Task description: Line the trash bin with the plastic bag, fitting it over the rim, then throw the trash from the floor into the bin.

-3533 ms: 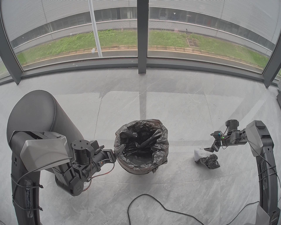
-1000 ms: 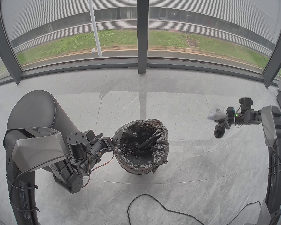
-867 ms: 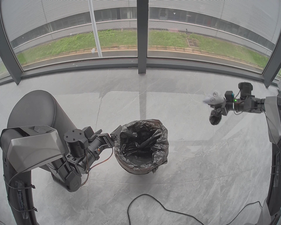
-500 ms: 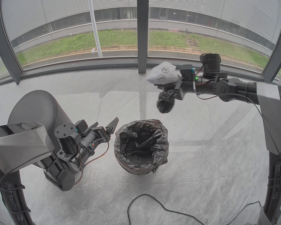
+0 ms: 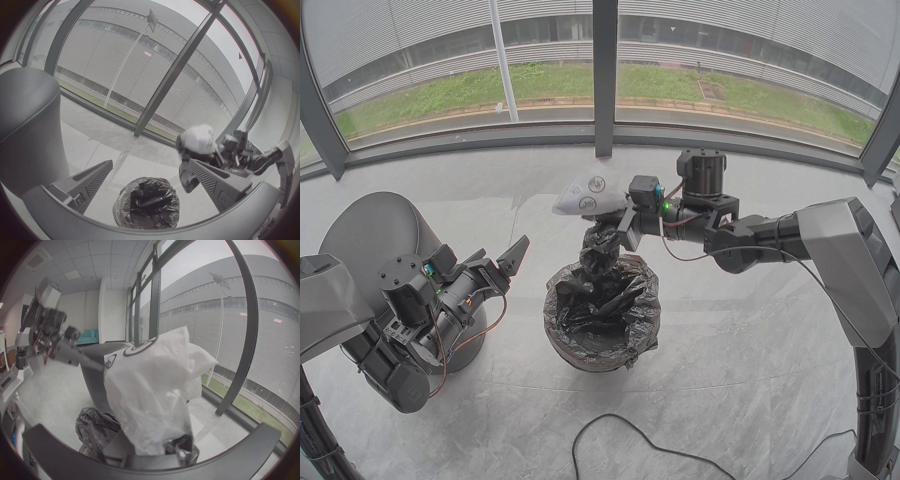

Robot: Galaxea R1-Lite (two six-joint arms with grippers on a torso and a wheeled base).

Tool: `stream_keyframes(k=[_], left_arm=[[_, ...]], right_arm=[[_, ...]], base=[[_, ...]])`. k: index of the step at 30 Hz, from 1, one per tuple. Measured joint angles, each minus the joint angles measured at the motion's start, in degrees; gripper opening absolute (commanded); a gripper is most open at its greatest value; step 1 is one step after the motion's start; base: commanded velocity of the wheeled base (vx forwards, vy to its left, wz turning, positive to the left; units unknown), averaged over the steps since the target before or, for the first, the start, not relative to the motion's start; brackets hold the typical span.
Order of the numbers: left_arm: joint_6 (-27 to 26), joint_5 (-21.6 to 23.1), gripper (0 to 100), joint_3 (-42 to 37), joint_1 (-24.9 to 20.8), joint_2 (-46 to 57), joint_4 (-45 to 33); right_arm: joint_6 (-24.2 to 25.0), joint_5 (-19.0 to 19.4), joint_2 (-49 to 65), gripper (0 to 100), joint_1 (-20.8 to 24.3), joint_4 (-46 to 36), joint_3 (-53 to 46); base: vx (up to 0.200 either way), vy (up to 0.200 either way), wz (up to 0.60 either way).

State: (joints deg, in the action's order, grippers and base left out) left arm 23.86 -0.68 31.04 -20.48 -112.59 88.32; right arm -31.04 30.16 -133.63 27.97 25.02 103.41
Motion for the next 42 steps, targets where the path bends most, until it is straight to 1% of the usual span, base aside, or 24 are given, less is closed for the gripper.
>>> stream_keyframes(k=[5,8,11,14,17,18,34,42], left_arm=[[-0.1,0.1,100,-1.3,1.4,1.8,0.0],[-0.2,0.1,100,-1.7,2.0,2.5,0.0],[-0.3,0.1,100,-1.9,2.5,2.8,0.0],[-0.3,0.1,100,-2.0,2.7,3.0,0.0],[-0.3,0.1,100,-2.2,2.9,3.1,0.0],[-0.3,0.1,100,-2.2,2.9,3.1,0.0],[-0.2,0.1,100,-2.4,3.0,2.6,0.0],[-0.2,0.1,100,-2.4,3.2,2.6,0.0]], right_arm=[[0.2,-1.0,-0.8,0,0.0,10.3,-10.3],[0.3,-1.6,-1.3,0,0.1,13.9,-15.2],[0.4,-2.2,-2.3,0,0.3,17.0,-18.0],[0.5,-2.8,-3.7,0,0.3,19.8,-18.9],[0.5,-3.2,-4.8,0,0.1,20.4,-19.3],[0.5,-3.3,-5.1,100,0.1,20.2,-19.4],[1.2,-3.5,-8.8,100,-0.2,22.3,-17.4],[1.3,-3.5,-7.6,100,-0.6,22.2,-17.0]], base=[[0.0,0.0,0.0],[0.0,0.0,0.0],[0.0,0.0,0.0],[0.0,0.0,0.0],[0.0,0.0,0.0],[0.0,0.0,0.0],[0.0,0.0,0.0],[0.0,0.0,0.0]])
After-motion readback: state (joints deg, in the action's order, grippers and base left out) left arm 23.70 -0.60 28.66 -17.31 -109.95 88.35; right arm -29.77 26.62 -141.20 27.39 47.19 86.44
